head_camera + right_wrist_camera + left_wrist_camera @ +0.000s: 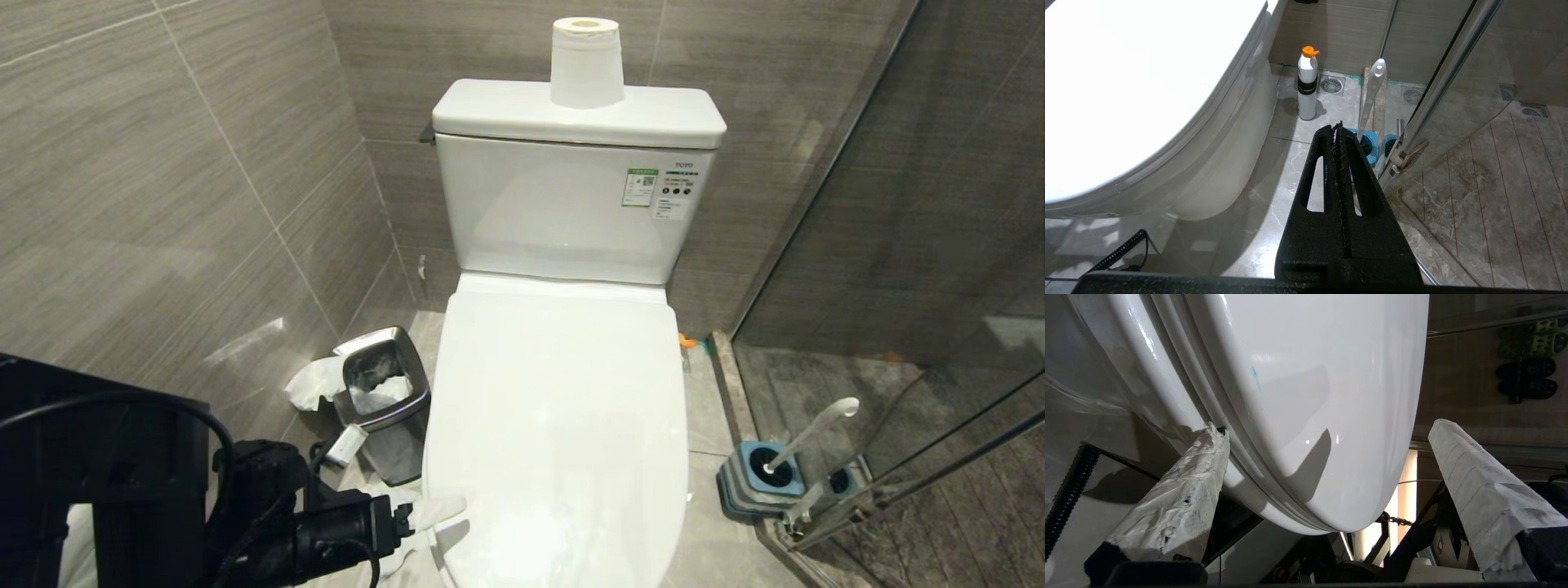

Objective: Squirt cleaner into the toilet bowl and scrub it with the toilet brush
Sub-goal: Use the left hand to lift the toilet lid slightly

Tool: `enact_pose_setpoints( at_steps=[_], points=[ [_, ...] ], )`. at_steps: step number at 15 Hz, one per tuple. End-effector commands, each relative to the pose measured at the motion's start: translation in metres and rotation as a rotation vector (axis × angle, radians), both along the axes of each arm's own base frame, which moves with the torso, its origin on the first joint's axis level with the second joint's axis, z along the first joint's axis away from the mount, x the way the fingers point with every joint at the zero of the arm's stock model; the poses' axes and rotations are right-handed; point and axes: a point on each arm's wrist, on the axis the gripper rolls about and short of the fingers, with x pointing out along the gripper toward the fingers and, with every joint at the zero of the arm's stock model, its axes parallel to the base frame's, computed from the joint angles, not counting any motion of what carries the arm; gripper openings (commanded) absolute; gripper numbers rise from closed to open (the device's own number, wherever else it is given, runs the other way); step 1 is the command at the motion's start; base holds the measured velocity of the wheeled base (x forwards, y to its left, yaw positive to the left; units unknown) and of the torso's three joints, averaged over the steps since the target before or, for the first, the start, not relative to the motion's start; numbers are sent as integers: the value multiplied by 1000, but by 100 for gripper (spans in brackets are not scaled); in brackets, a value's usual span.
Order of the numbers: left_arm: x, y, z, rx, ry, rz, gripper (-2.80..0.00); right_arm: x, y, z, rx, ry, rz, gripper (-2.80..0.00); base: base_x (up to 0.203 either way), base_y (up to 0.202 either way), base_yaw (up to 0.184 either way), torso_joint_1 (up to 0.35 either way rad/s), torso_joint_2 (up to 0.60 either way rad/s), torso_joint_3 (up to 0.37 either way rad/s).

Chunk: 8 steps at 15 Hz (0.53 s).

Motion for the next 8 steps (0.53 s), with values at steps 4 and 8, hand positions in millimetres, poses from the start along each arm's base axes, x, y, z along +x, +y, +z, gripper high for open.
enact_pose_setpoints(
  at_steps=[4,8],
  points=[
    [-1,0,0,3,-9,-6,0,0,0,0,0,1,0,-280,0,0,0,0,0,0],
    [-2,-1,1,8,-25,-18,0,0,0,0,0,1,0,-280,0,0,0,0,0,0]
  ],
)
